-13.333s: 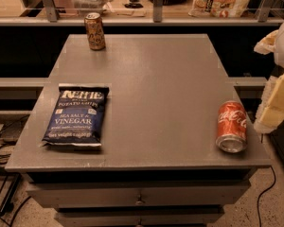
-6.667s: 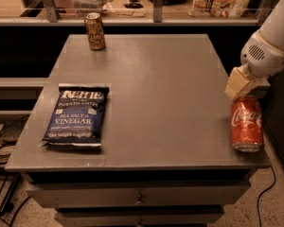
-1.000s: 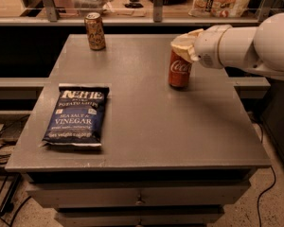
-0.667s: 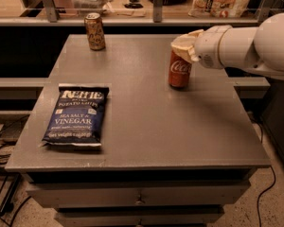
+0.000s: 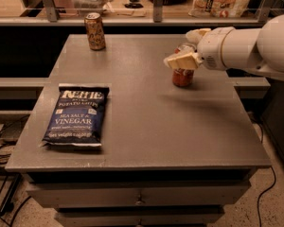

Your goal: Place coke can upright

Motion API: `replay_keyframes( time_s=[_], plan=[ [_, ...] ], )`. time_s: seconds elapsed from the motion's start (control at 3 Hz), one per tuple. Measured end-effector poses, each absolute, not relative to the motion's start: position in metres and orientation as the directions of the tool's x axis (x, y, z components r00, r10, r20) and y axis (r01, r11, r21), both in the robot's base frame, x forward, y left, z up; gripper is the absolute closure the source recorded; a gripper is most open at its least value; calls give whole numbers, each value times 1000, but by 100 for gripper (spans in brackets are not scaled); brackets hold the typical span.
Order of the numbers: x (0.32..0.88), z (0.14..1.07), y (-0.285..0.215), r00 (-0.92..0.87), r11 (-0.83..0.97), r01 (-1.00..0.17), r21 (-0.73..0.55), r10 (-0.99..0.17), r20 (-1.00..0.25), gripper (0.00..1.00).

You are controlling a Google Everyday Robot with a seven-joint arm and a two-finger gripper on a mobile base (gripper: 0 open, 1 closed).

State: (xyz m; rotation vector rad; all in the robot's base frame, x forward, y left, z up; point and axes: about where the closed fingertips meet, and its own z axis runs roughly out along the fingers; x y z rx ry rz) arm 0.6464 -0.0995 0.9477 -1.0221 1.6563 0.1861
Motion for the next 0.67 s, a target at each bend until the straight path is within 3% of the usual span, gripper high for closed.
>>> replay_keyframes(
  time_s=[0.33,0.67],
  plan=[
    [625,951,-102,-31,616,-721,-319,-488,-872,0],
    [624,951,-103,-35,616,-723,-314,-485,-874,0]
  ],
)
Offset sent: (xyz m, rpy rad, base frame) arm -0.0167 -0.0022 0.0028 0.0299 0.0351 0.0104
